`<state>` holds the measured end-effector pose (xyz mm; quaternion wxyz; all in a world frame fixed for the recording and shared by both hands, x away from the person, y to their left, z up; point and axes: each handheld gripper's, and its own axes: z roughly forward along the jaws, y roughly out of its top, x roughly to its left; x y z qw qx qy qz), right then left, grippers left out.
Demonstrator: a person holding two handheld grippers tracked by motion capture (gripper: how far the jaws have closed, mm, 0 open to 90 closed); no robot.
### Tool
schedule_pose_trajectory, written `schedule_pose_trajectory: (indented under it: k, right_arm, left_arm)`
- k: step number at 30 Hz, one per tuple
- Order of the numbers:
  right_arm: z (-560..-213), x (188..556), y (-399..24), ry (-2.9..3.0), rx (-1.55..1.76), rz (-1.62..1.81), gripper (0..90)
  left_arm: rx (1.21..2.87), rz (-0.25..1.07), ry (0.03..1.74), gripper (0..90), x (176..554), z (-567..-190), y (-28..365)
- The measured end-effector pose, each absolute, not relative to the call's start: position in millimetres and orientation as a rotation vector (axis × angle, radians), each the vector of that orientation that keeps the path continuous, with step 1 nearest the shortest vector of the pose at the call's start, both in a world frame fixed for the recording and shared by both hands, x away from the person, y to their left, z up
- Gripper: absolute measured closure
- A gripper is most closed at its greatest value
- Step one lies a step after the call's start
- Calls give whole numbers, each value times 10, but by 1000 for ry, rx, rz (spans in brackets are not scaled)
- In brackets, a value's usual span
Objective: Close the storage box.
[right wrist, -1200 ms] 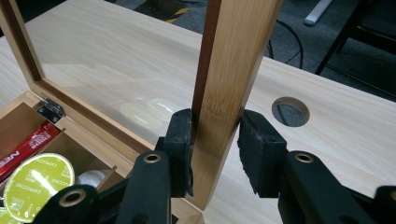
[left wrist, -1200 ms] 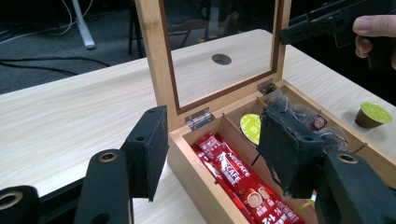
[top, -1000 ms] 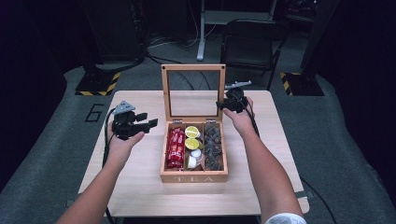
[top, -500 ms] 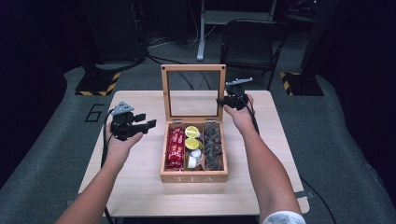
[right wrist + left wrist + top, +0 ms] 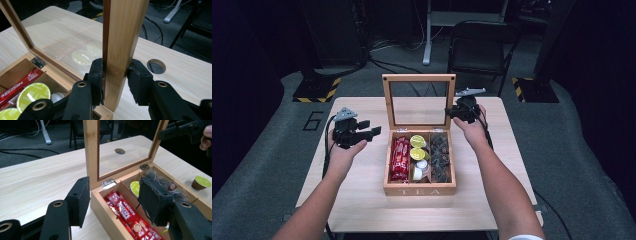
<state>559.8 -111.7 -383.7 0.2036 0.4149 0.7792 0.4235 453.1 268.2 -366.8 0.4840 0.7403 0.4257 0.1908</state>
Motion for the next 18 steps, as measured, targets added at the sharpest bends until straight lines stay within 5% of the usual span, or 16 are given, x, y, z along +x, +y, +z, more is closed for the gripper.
schedule_pose_trajectory:
  k: [18]
  right_arm:
    - [-3845,5364,-1126,2158,1152,1194,640]
  left_arm:
    - [1795,519,1023,428,4751,-3418,2560]
